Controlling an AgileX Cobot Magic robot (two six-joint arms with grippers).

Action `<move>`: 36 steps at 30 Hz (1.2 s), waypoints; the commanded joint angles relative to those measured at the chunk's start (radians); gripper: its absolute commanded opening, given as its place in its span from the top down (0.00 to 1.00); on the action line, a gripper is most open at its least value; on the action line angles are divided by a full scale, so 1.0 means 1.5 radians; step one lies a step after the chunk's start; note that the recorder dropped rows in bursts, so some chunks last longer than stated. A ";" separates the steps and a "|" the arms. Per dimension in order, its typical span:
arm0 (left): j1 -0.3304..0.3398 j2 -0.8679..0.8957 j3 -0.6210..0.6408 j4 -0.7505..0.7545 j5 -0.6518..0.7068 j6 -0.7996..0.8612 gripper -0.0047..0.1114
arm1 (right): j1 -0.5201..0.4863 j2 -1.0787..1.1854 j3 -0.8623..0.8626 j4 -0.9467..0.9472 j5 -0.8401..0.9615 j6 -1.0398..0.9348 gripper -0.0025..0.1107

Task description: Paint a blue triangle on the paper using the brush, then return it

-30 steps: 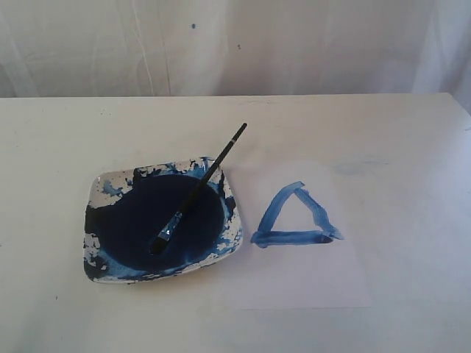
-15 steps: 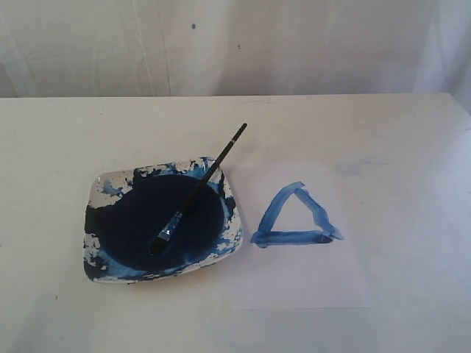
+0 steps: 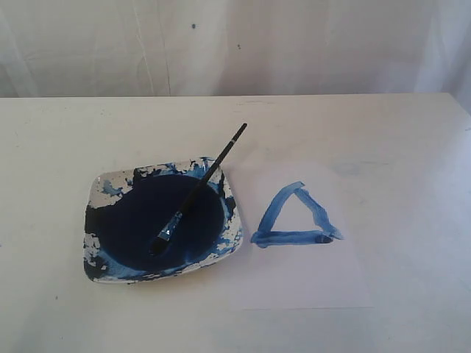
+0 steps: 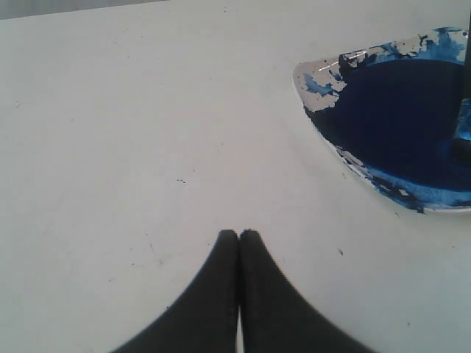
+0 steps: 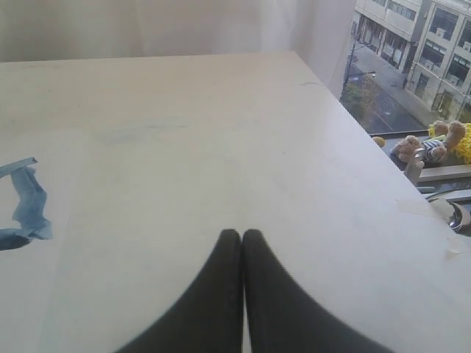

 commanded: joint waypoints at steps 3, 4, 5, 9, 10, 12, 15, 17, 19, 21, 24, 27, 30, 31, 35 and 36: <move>0.003 -0.003 0.003 -0.006 0.002 0.004 0.96 | -0.006 -0.004 0.001 0.001 0.000 0.000 0.98; 0.003 -0.003 0.003 -0.006 0.002 0.004 0.96 | -0.006 -0.004 0.001 0.001 0.000 0.000 0.98; 0.003 -0.003 0.003 -0.006 0.002 0.004 0.96 | -0.006 -0.004 0.001 0.001 0.000 0.000 0.98; 0.003 -0.003 0.003 -0.006 0.002 0.004 0.96 | -0.006 -0.004 0.001 0.001 0.000 0.000 0.98; 0.003 -0.003 0.003 -0.006 0.002 0.004 0.96 | -0.006 -0.004 0.001 0.001 0.000 0.000 0.98; 0.003 -0.003 0.003 -0.006 0.002 0.004 0.96 | -0.006 -0.004 0.001 0.001 0.000 0.000 0.98; 0.003 -0.003 0.003 -0.006 0.002 0.004 0.96 | -0.006 -0.004 0.001 0.001 0.000 0.000 0.98; 0.003 -0.003 0.003 -0.006 0.002 0.004 0.96 | -0.006 -0.004 0.001 0.000 0.000 0.000 0.98; 0.001 -0.003 0.003 -0.006 0.002 0.004 0.96 | -0.006 -0.004 0.001 0.000 0.000 0.000 0.98; -0.003 -0.003 0.003 -0.006 0.002 0.004 0.96 | -0.006 -0.004 0.001 0.000 0.000 0.000 0.98; -0.005 -0.003 0.003 -0.006 0.002 0.004 0.96 | -0.006 -0.004 0.001 0.000 0.000 0.000 0.98; -0.011 -0.003 0.003 -0.006 0.002 0.004 0.96 | -0.006 -0.004 0.001 0.000 0.000 0.000 0.98; -0.019 -0.003 0.003 -0.006 0.002 0.004 0.96 | -0.006 -0.004 0.001 0.000 0.000 0.000 0.98; -0.019 -0.003 0.003 -0.006 0.002 0.004 0.96 | -0.006 -0.004 0.001 0.000 0.000 0.000 0.98; -0.019 -0.003 0.003 -0.006 0.002 0.004 0.96 | 0.008 -0.004 0.001 0.000 0.000 0.000 0.98; -0.019 -0.003 0.003 -0.006 0.002 0.004 0.96 | 0.008 -0.004 0.001 0.000 0.000 0.000 0.98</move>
